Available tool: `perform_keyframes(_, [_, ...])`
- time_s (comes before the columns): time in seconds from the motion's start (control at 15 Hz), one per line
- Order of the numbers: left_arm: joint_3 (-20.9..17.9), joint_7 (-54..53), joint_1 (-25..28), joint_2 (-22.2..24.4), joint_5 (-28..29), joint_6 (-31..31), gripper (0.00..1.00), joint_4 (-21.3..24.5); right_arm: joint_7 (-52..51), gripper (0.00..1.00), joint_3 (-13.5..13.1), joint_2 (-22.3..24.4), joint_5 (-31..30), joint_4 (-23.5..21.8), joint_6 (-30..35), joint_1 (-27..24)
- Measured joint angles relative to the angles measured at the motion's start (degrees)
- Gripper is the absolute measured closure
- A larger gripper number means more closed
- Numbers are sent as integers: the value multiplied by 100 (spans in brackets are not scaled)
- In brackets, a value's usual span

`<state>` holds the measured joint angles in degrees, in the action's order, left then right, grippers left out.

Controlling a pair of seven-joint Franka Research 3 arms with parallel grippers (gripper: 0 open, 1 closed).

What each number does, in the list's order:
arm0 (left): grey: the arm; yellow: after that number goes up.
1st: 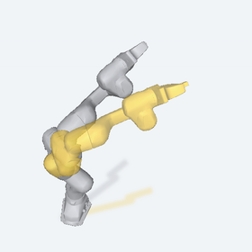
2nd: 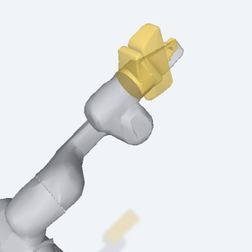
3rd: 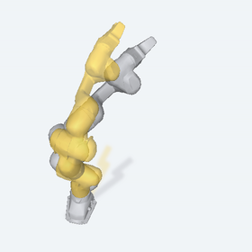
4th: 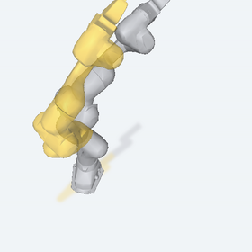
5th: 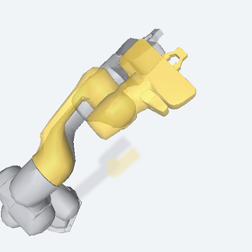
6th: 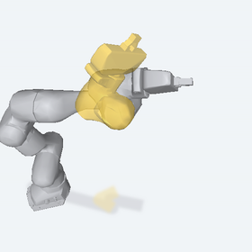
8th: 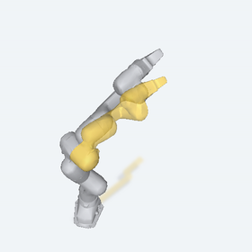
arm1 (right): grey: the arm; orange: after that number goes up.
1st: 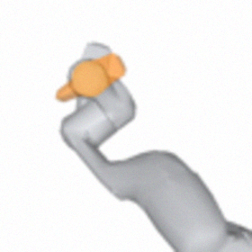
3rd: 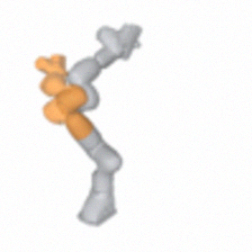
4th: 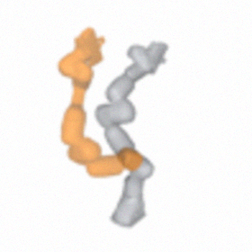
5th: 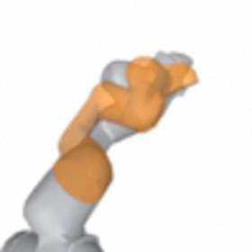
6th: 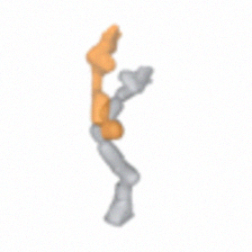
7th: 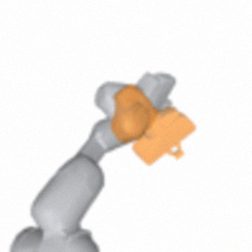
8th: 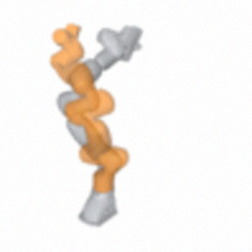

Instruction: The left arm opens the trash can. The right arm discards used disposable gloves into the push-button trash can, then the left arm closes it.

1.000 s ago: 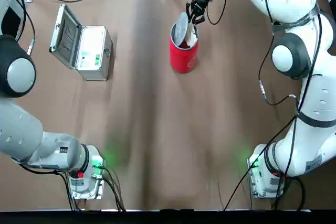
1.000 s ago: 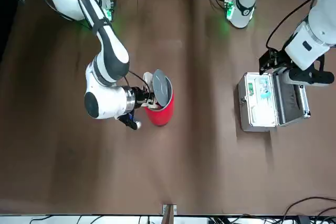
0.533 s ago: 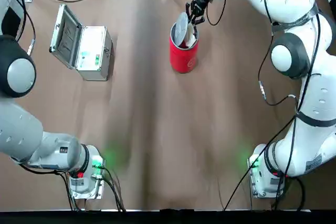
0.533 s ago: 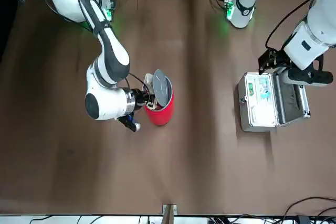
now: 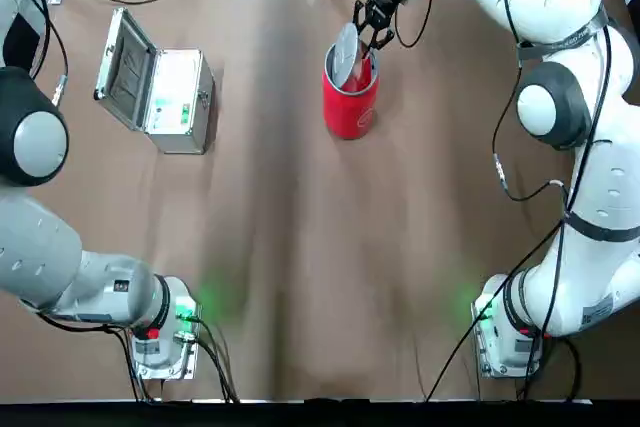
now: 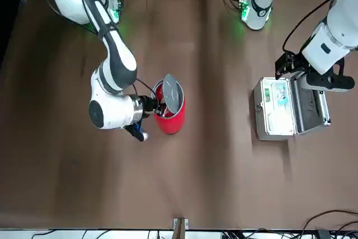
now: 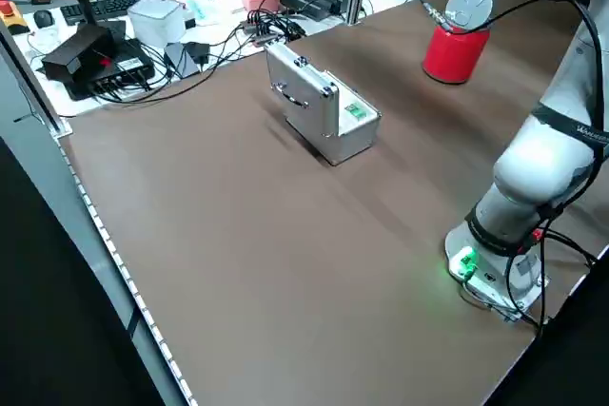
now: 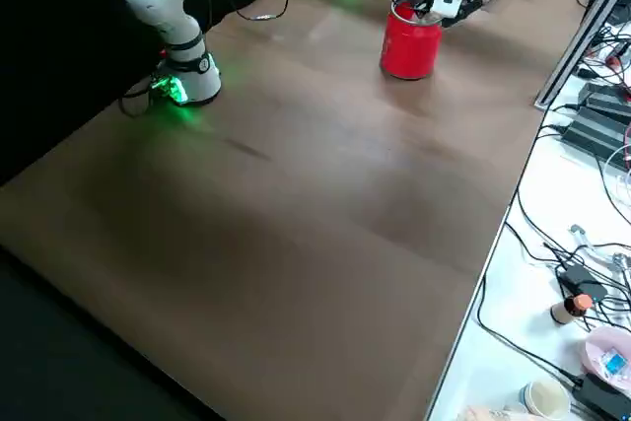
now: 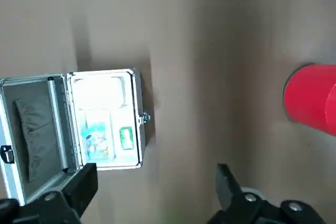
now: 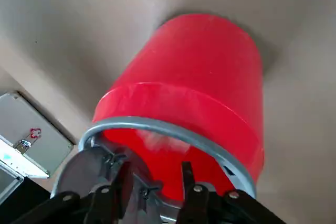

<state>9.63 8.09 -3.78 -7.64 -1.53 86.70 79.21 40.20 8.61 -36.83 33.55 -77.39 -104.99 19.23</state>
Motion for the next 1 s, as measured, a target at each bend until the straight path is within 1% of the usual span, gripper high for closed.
perform_keyframes(0.07, [2,0,-5,0,0,0,0,0,0,52,0,0,3,13,6,-4])
perform_keyframes(0.2, [4,0,-8,0,0,0,0,0,0,50,1,1,5,34,60,-4])
perform_keyframes(0.4, [7,0,-10,0,0,0,0,0,-5,49,-4,6,5,119,573,-74])
perform_keyframes(0.6, [8,0,-14,0,0,0,0,0,-11,48,-9,26,4,528,1398,-324])
perform_keyframes(0.73, [18,4,-21,0,0,3,0,0,-15,47,-17,52,4,834,1773,-545])
perform_keyframes(0.87, [57,8,-69,0,0,8,0,0,-20,46,-31,61,4,1044,1907,-775])
perform_keyframes(1.0, [220,45,-159,-17,0,95,1,5,-116,44,-51,61,1,1115,1917,-1040])
